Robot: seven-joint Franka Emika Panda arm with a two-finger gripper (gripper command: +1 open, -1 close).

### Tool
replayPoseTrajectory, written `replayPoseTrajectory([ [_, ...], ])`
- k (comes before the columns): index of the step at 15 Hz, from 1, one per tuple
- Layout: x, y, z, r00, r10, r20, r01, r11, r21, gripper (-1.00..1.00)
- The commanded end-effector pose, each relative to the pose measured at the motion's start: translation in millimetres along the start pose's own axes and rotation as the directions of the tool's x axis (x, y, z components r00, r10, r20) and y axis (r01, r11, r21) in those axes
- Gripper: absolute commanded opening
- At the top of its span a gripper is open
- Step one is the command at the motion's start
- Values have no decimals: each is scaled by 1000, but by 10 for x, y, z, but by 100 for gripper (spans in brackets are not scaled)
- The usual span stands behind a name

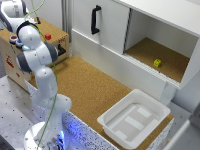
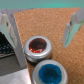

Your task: Toggle the red light switch to turn on the red light

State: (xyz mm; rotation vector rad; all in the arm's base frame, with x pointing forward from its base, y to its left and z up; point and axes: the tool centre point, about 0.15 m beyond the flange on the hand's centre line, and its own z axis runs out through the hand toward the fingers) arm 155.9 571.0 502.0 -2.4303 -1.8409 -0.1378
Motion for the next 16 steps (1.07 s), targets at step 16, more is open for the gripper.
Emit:
replayPoseTrajectory([
  [16,721,-69,53,973,26,228,-4,995,-99,-100],
])
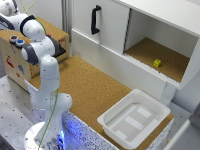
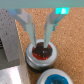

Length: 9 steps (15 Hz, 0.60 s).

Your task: Toggle the red light switch to turn on the red light

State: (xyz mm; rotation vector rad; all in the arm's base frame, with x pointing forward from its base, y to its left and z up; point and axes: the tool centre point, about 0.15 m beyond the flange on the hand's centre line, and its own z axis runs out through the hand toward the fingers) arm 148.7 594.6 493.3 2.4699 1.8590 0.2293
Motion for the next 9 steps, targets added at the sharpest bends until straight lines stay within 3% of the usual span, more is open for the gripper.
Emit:
replayPoseTrajectory([
  [1,517,76,-60,980,2,197,-11,999,42,-100],
  [9,548,47,256,977,24,213,-43,995,85,-100],
])
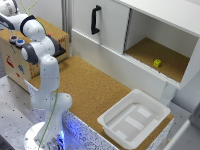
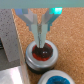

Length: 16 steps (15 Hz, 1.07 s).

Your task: Toggle the red light switch to turn on the red light

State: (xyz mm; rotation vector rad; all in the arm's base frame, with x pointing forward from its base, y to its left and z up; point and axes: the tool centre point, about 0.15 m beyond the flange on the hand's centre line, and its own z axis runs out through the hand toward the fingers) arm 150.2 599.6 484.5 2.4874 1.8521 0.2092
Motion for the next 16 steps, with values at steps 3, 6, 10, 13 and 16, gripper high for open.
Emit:
replayPoseTrajectory([
  [3,457,66,317,970,21,242,-40,997,73,-100],
  [6,357,41,407,964,25,264,-47,996,79,-100],
  [10,396,8,-167,988,67,139,-70,997,18,-100],
  [13,334,115,-556,986,127,105,-126,992,-21,100],
  [16,186,247,-650,971,196,134,-189,980,-61,100],
])
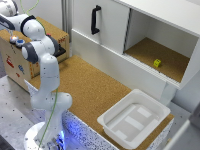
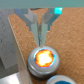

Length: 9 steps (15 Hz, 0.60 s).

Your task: Toggle the red light switch to turn on the red light

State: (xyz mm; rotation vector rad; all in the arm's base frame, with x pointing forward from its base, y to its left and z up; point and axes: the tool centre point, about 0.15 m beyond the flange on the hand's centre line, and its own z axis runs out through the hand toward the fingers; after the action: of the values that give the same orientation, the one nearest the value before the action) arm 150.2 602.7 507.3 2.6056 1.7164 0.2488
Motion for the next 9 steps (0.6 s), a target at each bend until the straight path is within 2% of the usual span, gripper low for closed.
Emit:
replayPoseTrajectory([
  [1,139,236,-431,981,94,168,-84,994,-64,100],
  [5,-16,176,-416,965,178,192,-172,984,-47,100],
  [9,-127,272,-498,954,249,167,-245,968,-47,100],
])
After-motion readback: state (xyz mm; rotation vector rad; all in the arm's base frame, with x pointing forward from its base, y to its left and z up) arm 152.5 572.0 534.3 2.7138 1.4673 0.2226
